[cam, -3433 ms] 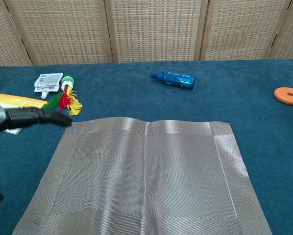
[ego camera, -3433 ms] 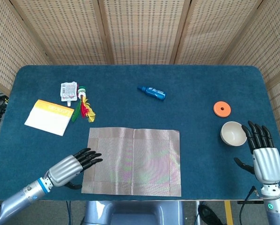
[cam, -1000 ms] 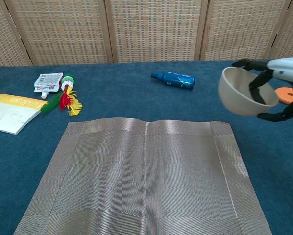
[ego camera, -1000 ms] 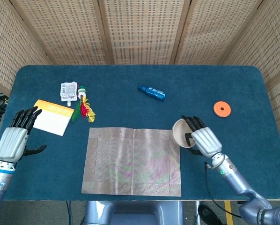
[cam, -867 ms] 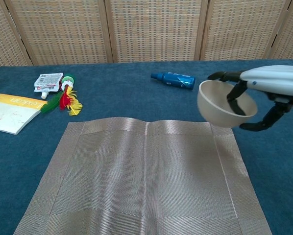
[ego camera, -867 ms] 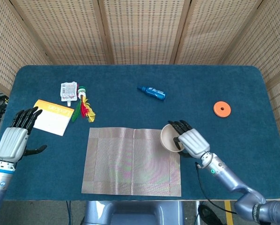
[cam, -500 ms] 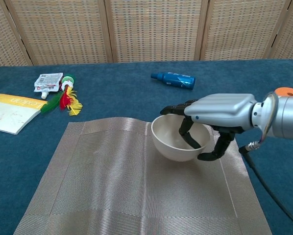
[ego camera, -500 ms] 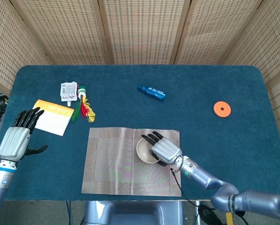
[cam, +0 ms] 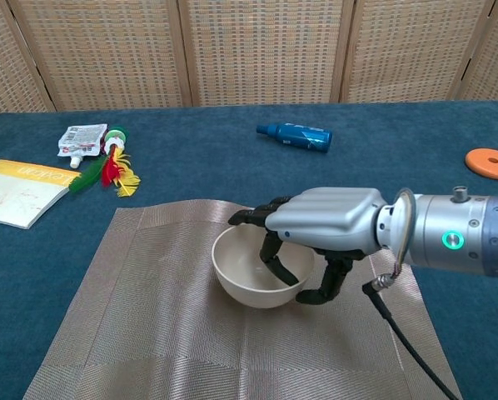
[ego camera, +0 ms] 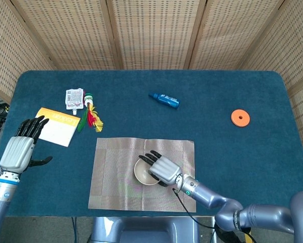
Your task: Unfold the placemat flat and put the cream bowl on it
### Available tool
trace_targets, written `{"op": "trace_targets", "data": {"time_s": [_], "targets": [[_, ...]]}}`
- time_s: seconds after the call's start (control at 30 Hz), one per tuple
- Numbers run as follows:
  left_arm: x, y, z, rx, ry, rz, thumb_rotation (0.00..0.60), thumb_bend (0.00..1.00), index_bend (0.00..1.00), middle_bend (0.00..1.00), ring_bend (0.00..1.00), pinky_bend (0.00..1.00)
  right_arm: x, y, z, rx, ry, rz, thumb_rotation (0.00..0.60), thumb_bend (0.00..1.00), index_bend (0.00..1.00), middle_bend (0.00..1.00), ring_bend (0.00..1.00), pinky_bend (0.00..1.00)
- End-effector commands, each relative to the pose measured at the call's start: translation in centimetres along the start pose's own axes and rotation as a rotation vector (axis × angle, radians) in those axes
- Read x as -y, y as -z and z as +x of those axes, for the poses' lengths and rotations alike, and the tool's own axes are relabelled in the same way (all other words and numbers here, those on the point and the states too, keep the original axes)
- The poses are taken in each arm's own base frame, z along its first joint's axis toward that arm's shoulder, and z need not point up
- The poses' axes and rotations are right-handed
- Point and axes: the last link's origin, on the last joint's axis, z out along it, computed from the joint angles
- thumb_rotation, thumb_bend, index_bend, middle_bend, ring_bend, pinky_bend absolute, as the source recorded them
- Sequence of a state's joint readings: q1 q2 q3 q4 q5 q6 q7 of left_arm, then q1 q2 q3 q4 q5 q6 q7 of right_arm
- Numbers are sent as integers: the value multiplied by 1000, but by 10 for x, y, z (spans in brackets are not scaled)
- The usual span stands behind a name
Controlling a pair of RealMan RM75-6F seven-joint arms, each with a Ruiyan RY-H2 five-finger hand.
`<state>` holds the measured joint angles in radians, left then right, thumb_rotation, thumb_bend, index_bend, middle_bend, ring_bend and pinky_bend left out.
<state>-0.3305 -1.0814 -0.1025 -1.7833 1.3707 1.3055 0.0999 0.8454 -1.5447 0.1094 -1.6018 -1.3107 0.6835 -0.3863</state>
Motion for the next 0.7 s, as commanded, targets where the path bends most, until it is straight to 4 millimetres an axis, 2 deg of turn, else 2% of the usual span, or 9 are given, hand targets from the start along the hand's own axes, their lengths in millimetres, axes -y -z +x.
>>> {"op": "trace_targets", "data": {"time_s": [0.03,0.1,0.23,0.37,0.43,0.5,0.53,0.7], "targets": [[0,0,0,1,1,0,600,0,0,0,0,0,5,-2,-1,-3,4,14,600,84,43,0,0,0],[0,-1,0,1,2,1,600,0,0,0,0,0,8,0,2,-12,-25,20,600,7,0,0,0,0],[0,-1,0,1,3,0,600,0,0,0,0,0,6,15,17,-71,-30,16,600,0,0,0,0,0],[1,1,1,-10,1,2,600,0,0,0,0,0,-11,42,34,-166,42,-38,600,0,0,0,0,0],[3,4,1,-32,-2,4,600,0,0,0,0,0,-26,61,42,-224,104,-88,600,0,0,0,0,0],[8,13,-1,-44,-8,21,600,0,0,0,0,0,-51,93,47,-295,148,-187,600,0,0,0,0,0],[14,21,-1,-50,-12,49,600,0,0,0,0,0,-74,124,47,-346,162,-293,600,0,0,0,0,0],[27,46,-4,-61,-24,94,600,0,0,0,0,0,-112,196,29,-456,127,-482,600,0,0,0,0,0]]}}
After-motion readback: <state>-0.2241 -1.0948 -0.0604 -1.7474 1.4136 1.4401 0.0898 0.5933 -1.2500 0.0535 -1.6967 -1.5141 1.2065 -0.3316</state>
